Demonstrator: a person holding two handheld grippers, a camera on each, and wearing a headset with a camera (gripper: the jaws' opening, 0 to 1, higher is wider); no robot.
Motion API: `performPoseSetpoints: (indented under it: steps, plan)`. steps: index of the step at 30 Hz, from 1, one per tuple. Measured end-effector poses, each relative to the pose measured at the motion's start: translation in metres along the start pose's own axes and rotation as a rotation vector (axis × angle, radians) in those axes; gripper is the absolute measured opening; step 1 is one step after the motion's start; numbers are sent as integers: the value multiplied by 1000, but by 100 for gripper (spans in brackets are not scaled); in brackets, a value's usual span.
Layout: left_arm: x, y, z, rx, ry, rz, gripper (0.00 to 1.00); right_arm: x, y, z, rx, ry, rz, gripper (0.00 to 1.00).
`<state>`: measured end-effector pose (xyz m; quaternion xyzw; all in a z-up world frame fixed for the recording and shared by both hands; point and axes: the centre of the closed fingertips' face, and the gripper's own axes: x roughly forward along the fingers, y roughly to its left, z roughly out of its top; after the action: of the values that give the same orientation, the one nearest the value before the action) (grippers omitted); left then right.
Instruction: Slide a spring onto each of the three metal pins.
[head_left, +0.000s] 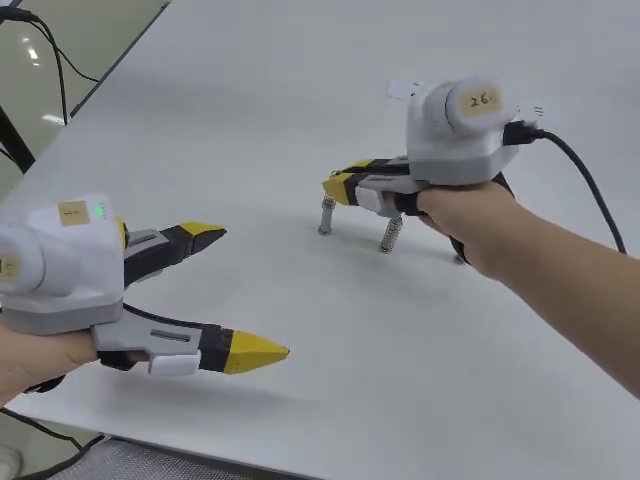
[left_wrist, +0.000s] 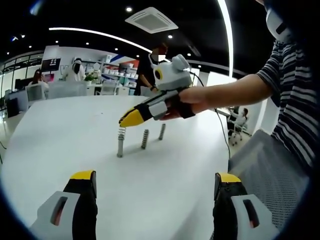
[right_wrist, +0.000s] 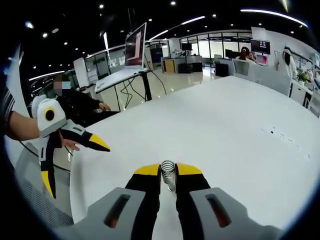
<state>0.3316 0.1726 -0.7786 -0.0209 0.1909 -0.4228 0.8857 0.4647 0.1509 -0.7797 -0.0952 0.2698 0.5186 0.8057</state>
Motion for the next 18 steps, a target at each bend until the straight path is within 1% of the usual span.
performPoseSetpoints:
  steps: [2, 3, 7, 12, 18]
  plan:
    - [0, 0, -1, 0, 3, 0, 94, 3, -2, -3, -19, 11, -1, 8]
    - [0, 0, -1, -2, 5, 0, 94, 3, 0, -3, -32, 15, 0, 8]
    - [0, 0, -3, 7, 16, 0, 94, 10, 4, -10, -64, 38, 8, 8]
    - [1, 0, -3, 8, 14, 3, 94, 18, 11, -23, -125, 84, 16, 8]
    - [1, -1, -4, 10, 18, 2, 94, 22, 17, -34, -151, 118, 12, 8]
